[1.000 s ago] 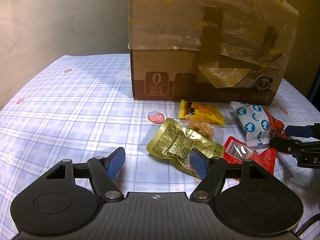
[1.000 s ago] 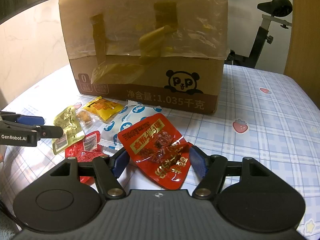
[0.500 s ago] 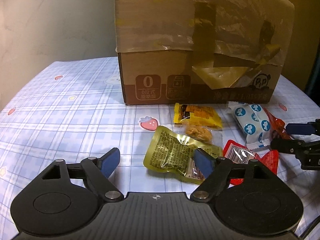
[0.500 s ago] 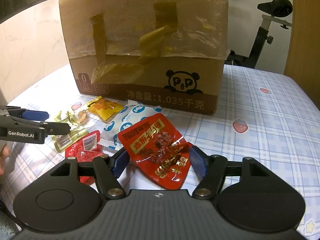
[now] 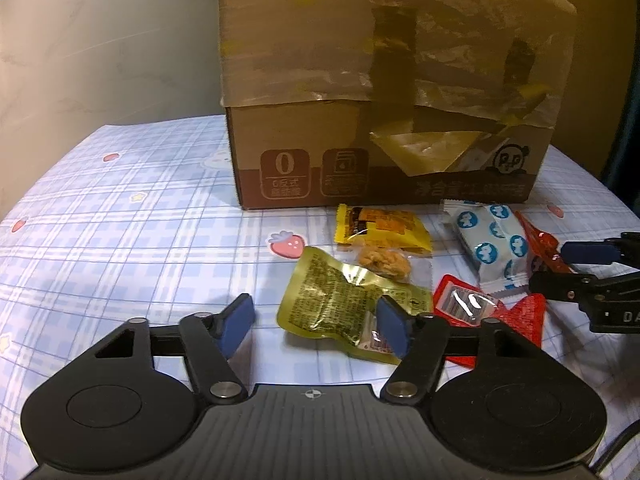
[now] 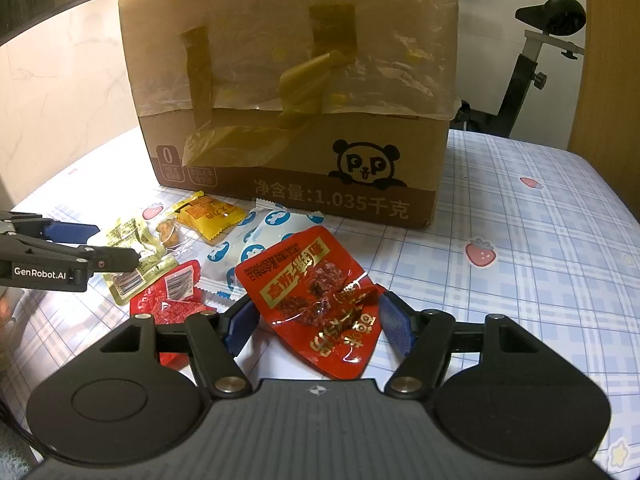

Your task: Organize snacks

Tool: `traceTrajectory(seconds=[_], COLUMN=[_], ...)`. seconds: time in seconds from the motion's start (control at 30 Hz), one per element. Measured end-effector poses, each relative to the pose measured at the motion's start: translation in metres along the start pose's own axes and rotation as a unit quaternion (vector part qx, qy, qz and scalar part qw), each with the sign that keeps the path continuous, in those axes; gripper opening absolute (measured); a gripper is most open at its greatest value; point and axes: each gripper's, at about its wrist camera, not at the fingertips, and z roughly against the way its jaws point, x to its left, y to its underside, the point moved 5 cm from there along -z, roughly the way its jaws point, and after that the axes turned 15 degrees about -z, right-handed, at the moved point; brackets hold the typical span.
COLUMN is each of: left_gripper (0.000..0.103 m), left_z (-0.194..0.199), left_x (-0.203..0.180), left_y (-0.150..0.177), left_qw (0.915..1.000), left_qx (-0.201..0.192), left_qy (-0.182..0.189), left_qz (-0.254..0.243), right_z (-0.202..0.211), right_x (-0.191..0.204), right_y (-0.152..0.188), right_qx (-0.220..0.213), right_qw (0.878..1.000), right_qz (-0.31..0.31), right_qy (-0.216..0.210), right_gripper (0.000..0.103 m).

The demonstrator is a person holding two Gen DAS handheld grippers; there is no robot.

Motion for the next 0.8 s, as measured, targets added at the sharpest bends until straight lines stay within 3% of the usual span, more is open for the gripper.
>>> traceTrajectory(seconds=[0.3, 0.37, 0.4, 0.8], left_gripper=[0.042, 0.027, 0.005, 0.003], left_z=[0.006, 0.009, 0.011, 0.027], left_x=[0.0, 0.0, 0.0, 0.003], left_y=[0.0, -0.001, -0.001, -0.007], left_qw=[0.9997, 0.9995, 0.9996, 0.9983], left_qx=[-0.016, -0.024, -0.025, -0.058], left_qy=[0.014, 0.016, 0.013, -0.004], left_qz=[0.01, 0.012, 0.009, 0.004], right_z=[0.0, 0.0, 0.0, 0.002], right_x=[0.0, 0.0, 0.0, -0.001], right_y=[0.0, 0.0, 0.0, -0.001], right_qx=[0.0, 0.0, 0.0, -0.004], right_qw=[1.0, 1.0, 1.0, 1.0], right_qz=[0.0, -0.001, -0.001, -0.006], right_qy=[0.0, -0.001, -0.001, -0.005], right_gripper=[0.069, 0.069, 0.069, 0.066])
